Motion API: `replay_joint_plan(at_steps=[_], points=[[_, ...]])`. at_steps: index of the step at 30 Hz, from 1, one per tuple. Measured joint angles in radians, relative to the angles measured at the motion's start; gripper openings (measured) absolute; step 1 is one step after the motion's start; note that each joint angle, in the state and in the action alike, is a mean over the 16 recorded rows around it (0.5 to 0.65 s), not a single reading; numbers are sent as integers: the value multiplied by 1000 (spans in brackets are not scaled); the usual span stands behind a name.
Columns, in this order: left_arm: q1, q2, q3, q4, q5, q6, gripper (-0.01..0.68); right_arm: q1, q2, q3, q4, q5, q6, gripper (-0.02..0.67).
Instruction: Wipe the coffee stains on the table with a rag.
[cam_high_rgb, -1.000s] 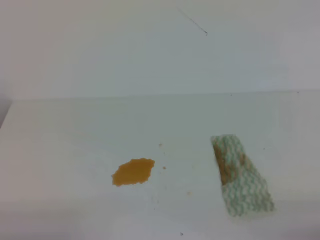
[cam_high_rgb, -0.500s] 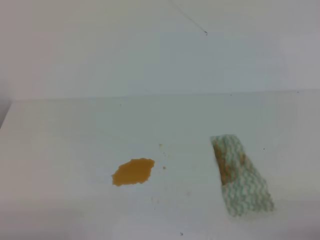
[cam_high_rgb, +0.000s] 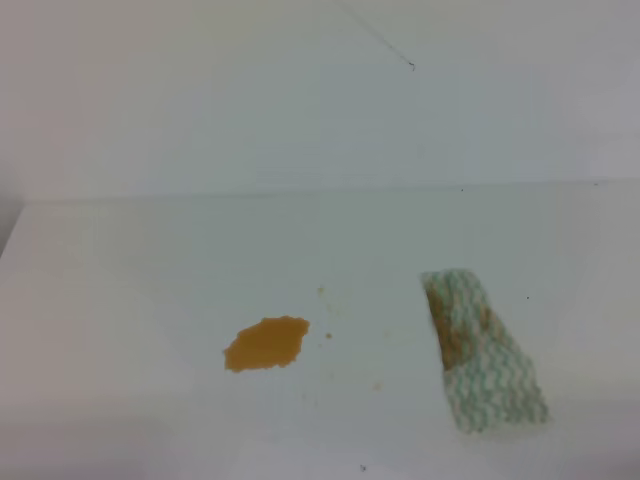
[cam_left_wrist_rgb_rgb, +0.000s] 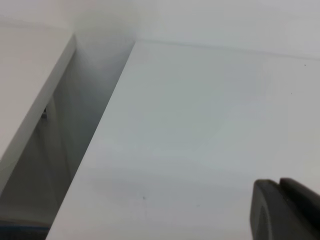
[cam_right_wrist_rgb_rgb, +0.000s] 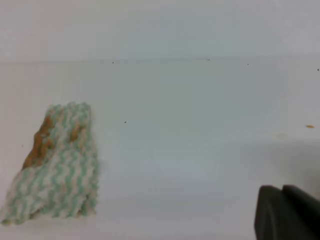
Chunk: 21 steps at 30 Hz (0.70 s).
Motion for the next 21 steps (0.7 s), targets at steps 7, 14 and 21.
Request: replay_joint_plan(at_steps=[7,14,21], points=[[0,0,0,0,0,0,1,0,0,0,0,0,0,-1],[0,2,0,0,0,0,1,0,1,0,0,0,0,-1],[0,5,0,0,0,0,1,0,1,0,13,-34,3,-1]])
